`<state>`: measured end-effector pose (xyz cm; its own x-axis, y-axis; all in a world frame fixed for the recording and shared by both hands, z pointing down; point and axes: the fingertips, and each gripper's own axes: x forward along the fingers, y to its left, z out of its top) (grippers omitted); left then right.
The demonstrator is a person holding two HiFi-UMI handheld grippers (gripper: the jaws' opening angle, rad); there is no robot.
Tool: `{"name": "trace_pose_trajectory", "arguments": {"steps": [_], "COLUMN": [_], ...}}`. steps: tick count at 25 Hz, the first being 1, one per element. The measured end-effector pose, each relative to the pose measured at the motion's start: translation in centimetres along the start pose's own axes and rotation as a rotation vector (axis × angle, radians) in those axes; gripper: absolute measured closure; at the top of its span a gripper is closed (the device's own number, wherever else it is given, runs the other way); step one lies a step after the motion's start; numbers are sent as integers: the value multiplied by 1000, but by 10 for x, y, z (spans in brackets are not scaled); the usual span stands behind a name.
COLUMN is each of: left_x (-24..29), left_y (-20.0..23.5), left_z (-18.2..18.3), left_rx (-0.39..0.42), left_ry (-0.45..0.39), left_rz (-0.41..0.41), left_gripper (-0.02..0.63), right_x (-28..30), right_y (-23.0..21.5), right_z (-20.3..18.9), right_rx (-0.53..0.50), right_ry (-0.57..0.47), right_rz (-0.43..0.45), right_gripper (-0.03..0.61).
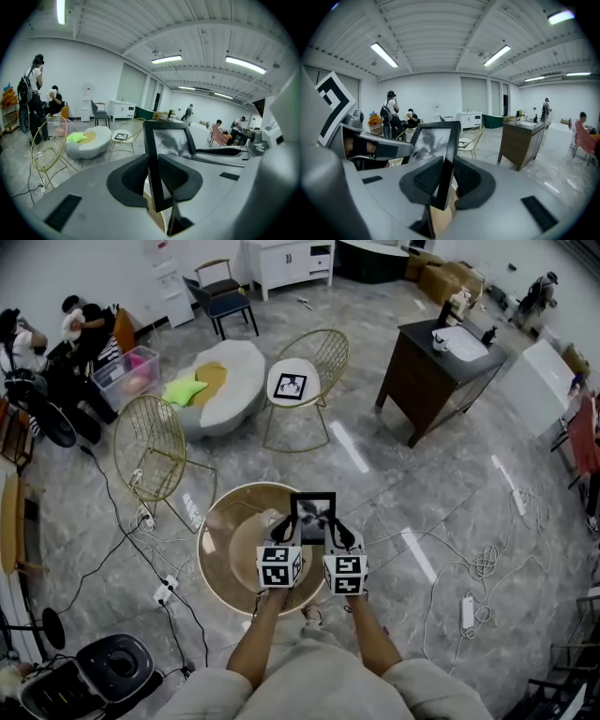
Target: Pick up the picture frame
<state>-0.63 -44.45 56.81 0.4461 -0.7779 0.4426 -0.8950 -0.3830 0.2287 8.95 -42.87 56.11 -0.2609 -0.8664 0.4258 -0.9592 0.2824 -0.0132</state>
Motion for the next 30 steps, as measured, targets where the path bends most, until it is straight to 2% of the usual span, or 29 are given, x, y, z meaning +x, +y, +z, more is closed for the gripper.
{"name": "trace_pose_trajectory", "arguments": {"steps": [15, 25, 30], "left_x": [-36, -58, -67], "left_y": [-10, -29, -31], "left_z": [100, 146, 165], "left_rx": [72, 122, 146], "left_ry": [-176, -274, -296], "left_rz": [5, -8, -17], "left_gripper": [541, 542, 543], "right_x": [-26, -54, -61], "right_y": [4, 0, 2], "right_z": [100, 145, 163], "right_rx": [-75, -98, -101], "right_ry": [-184, -293, -325], "right_rz": [-4, -38, -50], "right_gripper": [503, 503, 503]}}
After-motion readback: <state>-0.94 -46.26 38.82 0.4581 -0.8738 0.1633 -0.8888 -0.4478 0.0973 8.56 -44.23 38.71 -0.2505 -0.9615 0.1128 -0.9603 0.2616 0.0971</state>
